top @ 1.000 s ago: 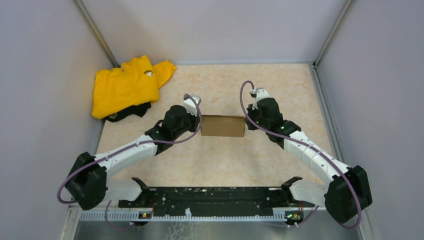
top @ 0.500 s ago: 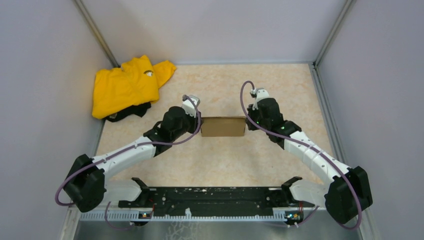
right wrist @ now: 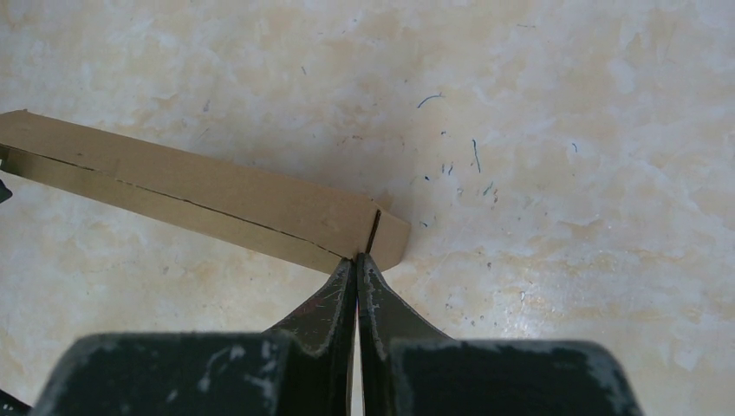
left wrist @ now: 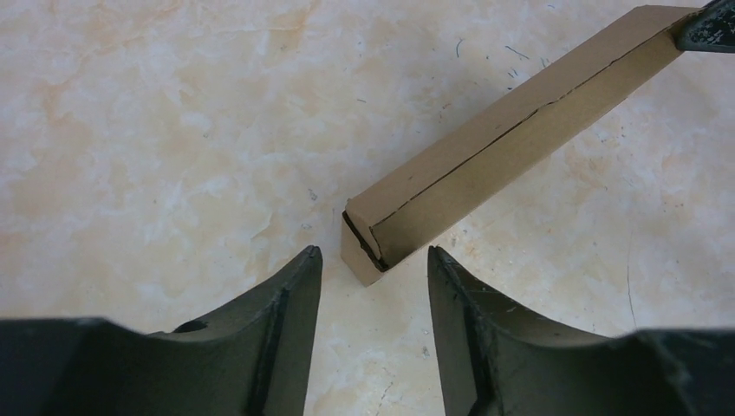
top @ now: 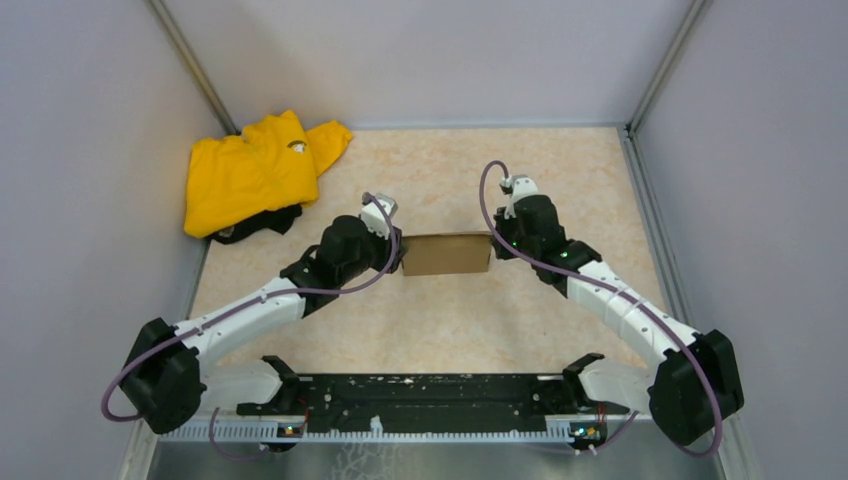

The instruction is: Fold the paper box

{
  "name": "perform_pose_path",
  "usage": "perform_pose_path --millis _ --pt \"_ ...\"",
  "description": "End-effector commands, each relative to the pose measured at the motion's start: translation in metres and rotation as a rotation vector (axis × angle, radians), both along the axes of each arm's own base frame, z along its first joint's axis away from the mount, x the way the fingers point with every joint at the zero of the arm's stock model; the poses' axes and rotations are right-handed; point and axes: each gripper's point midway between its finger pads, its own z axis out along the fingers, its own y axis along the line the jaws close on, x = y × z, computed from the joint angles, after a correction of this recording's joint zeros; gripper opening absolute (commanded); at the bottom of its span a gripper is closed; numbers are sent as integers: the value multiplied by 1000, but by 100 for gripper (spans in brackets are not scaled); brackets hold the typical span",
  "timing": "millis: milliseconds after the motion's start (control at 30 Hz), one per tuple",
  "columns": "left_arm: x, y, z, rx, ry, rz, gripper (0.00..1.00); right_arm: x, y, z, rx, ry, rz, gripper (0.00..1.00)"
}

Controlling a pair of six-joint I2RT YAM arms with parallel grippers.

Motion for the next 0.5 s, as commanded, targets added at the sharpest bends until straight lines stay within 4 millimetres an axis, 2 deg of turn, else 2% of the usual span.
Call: perform_pose_path --millis 0,100,200,333,367,467 --pt "-2 -1 9 -27 -16 -4 57 1 5 4 -6 10 2 0" --pt "-2 0 13 -35 -18 -2 57 2 6 6 -3 10 6 0" --pt "-4 -1 30 -81 -47 -6 50 2 7 7 -1 9 9 0" --pt "-3 -2 54 -140 -97 -7 20 2 7 7 1 9 11 0" --pt "-3 -3 60 -148 -105 -9 15 2 8 6 2 10 10 0" --pt "-2 -10 77 -190 -126 -25 13 1 8 5 5 12 10 0"
